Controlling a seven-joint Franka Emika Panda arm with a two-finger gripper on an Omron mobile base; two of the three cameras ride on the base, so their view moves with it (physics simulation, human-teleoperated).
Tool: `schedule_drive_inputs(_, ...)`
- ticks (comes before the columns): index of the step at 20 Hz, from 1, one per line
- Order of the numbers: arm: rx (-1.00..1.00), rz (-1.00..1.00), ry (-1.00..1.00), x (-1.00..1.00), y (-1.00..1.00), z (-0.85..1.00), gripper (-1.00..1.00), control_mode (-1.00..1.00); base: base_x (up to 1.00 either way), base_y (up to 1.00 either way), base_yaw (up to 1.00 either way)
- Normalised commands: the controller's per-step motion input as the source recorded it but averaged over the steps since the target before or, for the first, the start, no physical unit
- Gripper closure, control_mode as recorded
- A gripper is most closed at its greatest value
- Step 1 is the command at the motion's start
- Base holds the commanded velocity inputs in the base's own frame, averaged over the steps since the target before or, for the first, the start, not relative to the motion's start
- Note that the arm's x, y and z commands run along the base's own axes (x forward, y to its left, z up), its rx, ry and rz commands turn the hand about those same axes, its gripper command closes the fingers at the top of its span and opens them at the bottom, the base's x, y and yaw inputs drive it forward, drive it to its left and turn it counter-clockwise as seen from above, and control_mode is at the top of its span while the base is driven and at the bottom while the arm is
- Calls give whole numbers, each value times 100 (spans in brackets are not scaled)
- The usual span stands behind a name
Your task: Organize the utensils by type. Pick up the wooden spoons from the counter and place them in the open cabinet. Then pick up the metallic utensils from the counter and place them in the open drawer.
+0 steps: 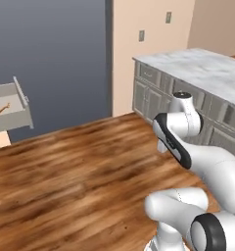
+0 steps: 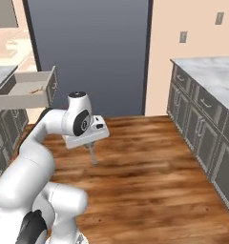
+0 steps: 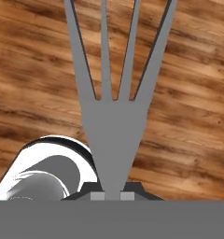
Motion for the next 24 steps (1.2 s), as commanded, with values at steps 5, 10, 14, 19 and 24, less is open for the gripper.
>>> schedule_drive_inputs(5,0,0,0,0,0,0,100,100,100,63,0)
schedule_drive_inputs(10,0,0,0,0,0,0,100,100,89,50,21)
schedule_drive_inputs(14,0,0,0,0,0,0,100,100,79,38,39)
schedule_drive_inputs(19,0,0,0,0,0,0,100,100,81,42,33)
schedule_drive_inputs(24,0,0,0,0,0,0,100,100,58,60,-12)
